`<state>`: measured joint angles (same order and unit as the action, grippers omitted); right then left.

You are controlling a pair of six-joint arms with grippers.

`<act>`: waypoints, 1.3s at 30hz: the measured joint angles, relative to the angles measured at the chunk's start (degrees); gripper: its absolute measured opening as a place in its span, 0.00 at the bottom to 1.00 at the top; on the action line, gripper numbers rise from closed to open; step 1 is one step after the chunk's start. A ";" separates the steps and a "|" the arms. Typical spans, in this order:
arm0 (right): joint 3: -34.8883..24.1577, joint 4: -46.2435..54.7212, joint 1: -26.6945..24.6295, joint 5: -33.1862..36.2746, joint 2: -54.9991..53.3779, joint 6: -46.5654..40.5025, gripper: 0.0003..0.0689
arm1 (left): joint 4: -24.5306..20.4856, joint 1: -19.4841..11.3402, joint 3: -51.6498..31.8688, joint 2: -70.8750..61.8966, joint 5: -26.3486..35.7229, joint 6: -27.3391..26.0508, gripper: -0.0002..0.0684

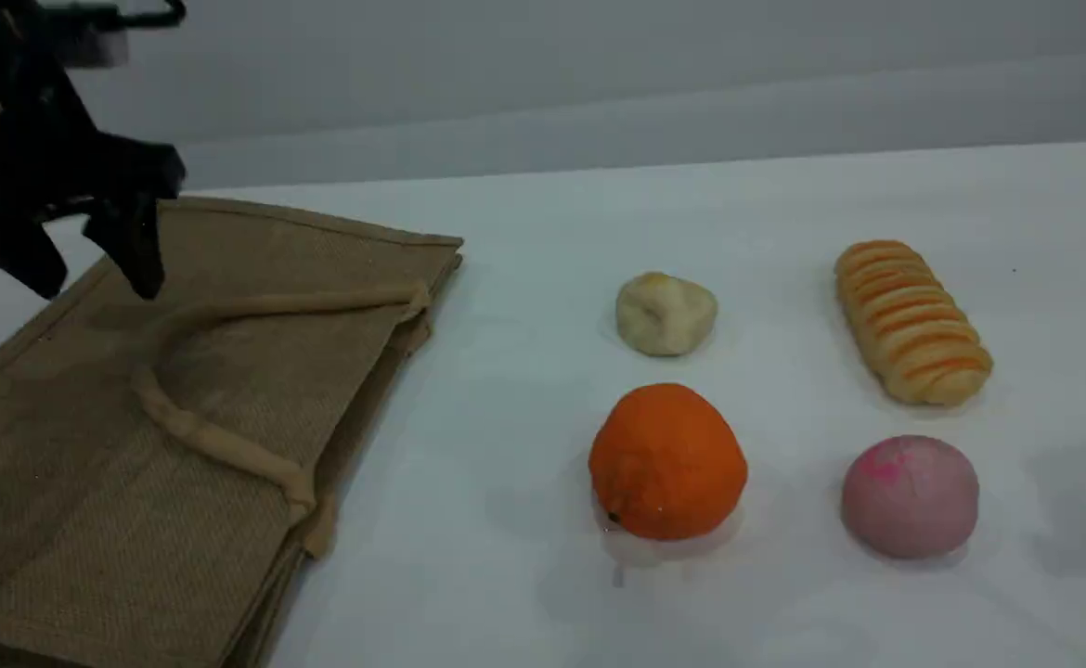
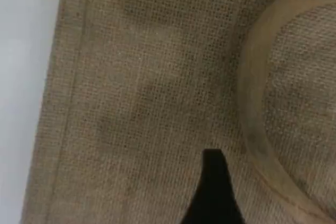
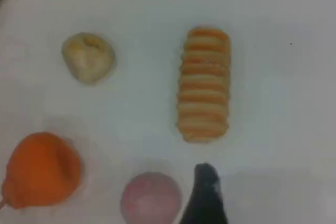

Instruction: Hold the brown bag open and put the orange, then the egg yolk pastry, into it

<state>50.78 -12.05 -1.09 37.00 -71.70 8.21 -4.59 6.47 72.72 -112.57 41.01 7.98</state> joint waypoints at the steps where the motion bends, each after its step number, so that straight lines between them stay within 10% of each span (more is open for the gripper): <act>1: 0.00 0.00 0.00 0.00 -0.51 0.00 0.73 | 0.00 0.00 0.55 -0.92 0.06 0.43 0.74; 24: 0.00 -0.27 0.00 -0.71 -2.63 1.07 0.73 | 0.04 0.00 5.22 -13.01 -1.68 1.49 0.70; 35: 0.04 -0.32 0.00 -0.71 -2.63 1.07 0.73 | 0.12 0.00 5.22 -14.27 -1.63 1.61 0.14; 39: 0.04 -0.32 0.00 -0.71 -2.63 1.07 0.73 | 0.29 0.00 6.41 -14.17 -0.08 -0.82 0.12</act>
<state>50.82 -12.36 -1.09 36.29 -74.33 9.28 -4.30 6.47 79.13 -126.74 40.93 7.15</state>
